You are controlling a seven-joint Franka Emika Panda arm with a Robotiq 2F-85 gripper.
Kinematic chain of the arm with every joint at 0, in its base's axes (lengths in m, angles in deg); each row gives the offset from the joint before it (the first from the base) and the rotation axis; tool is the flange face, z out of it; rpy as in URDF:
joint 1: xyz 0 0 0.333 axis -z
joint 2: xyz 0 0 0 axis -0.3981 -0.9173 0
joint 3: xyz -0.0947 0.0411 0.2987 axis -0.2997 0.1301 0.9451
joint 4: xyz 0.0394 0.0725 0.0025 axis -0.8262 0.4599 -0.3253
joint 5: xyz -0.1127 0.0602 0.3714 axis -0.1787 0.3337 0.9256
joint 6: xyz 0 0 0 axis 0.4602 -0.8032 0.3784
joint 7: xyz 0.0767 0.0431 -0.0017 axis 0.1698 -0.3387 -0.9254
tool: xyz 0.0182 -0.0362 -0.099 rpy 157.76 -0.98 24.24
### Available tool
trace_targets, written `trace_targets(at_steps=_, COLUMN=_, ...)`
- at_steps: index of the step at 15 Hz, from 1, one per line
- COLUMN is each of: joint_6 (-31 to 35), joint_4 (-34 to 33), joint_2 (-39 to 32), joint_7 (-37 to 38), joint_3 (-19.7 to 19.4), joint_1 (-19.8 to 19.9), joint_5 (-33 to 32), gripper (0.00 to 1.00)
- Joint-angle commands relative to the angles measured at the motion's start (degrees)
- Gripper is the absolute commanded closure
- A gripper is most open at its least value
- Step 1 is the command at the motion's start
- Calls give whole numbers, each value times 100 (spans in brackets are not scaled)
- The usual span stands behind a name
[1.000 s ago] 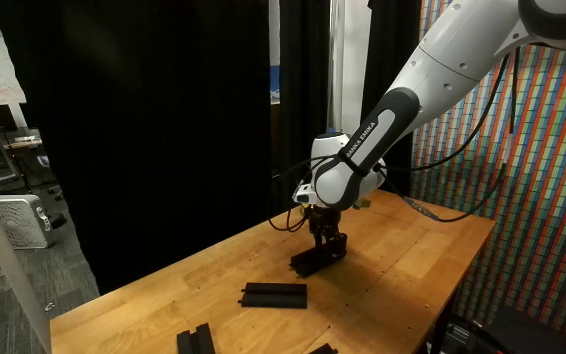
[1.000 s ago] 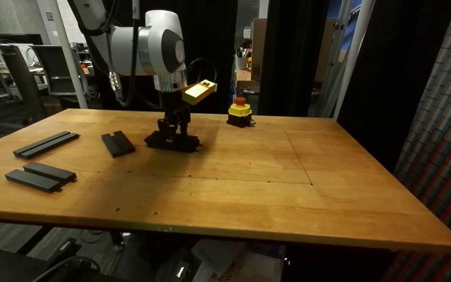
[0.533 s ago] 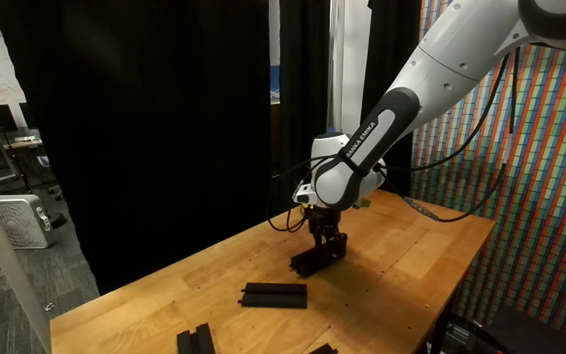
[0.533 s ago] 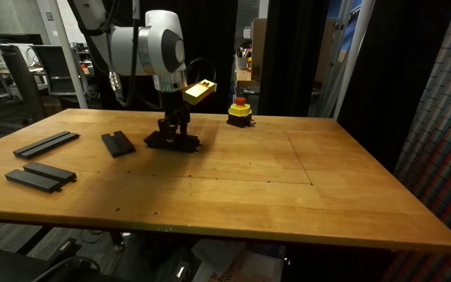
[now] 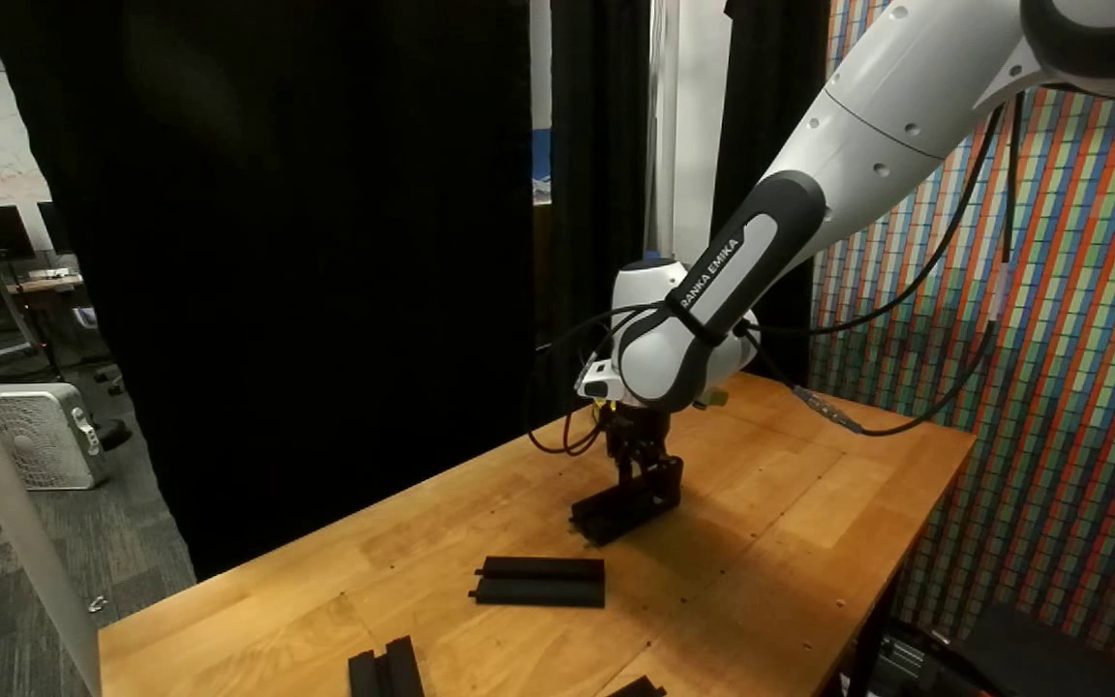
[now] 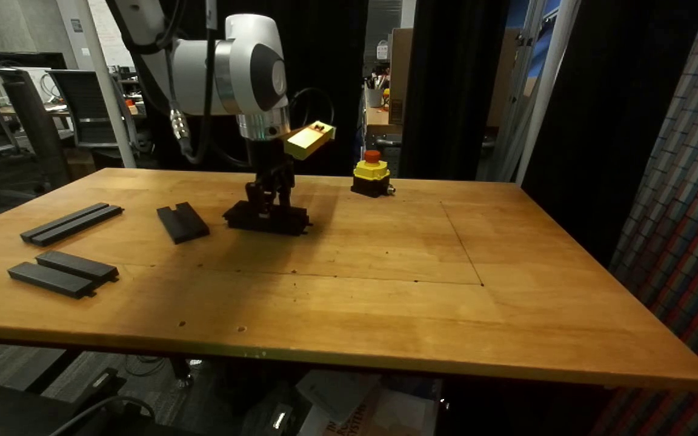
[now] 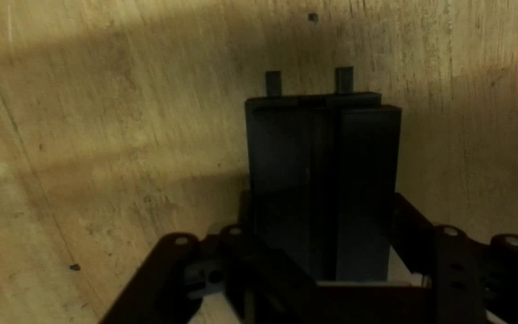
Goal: Stack the black pieces together
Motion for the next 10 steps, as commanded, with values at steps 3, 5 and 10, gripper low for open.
trace_targets(at_steps=3, joint_6=7, joint_4=-143, joint_2=-45, joint_7=-105, joint_3=-21, joint_1=-1, joint_5=-2, gripper=54)
trace_targets(at_steps=5, joint_6=7, joint_4=-143, joint_2=-57, joint_7=-101, joint_3=-25, joint_1=0, joint_5=-4, gripper=54)
trace_targets(at_steps=10, joint_6=11, joint_4=-143, joint_2=-81, joint_7=-85, joint_3=-47, joint_1=-2, joint_5=-30, gripper=54)
